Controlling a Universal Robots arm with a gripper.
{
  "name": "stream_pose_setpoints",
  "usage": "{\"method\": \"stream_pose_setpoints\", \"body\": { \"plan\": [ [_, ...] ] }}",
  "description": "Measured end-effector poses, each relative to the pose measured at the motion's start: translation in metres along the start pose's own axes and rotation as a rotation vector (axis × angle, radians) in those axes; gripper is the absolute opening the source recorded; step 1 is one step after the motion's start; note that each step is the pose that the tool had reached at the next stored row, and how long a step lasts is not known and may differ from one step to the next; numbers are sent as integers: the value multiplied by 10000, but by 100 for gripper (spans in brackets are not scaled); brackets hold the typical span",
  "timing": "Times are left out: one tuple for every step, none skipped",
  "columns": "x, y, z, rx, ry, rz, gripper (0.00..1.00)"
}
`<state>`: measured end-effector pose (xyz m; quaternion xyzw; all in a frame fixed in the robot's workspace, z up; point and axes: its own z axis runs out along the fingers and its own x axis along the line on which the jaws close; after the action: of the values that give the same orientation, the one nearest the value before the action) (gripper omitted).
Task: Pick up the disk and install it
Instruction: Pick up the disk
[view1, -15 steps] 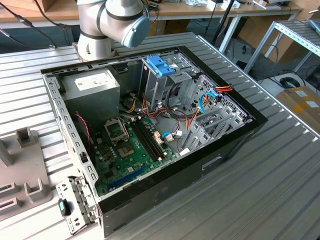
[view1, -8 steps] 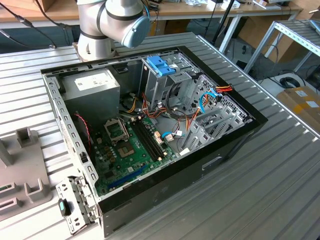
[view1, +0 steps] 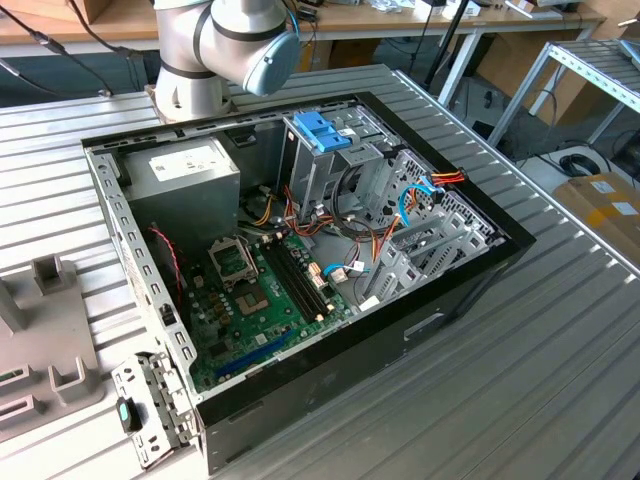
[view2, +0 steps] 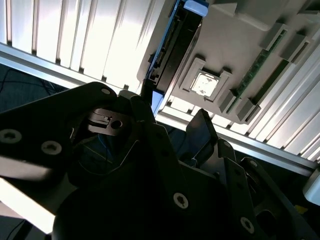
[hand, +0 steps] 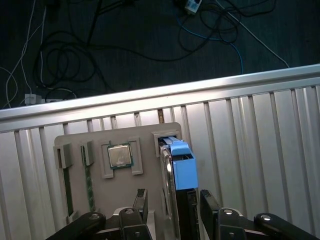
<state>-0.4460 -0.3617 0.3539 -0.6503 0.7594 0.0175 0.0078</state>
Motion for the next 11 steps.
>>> {"method": "stream_pose_setpoints", "body": {
  "plan": [
    [-1, 2, 1, -1, 0, 1, 54],
    [-4, 4, 2, 0, 0, 2, 54],
    [-9, 7, 4, 2, -2, 1, 54],
    [-17, 9, 5, 2, -1, -4, 54],
    [-32, 13, 5, -1, 0, -12, 54],
    [-44, 15, 7, 0, 0, -21, 54],
    [-55, 18, 8, -1, 1, -32, 54],
    [-63, 20, 9, -1, 2, -52, 54],
    [-70, 22, 10, -2, 2, -86, 54],
    [-73, 23, 11, -4, 3, -148, 54],
    [-79, 24, 13, -8, 5, -288, 54]
  ]
}}
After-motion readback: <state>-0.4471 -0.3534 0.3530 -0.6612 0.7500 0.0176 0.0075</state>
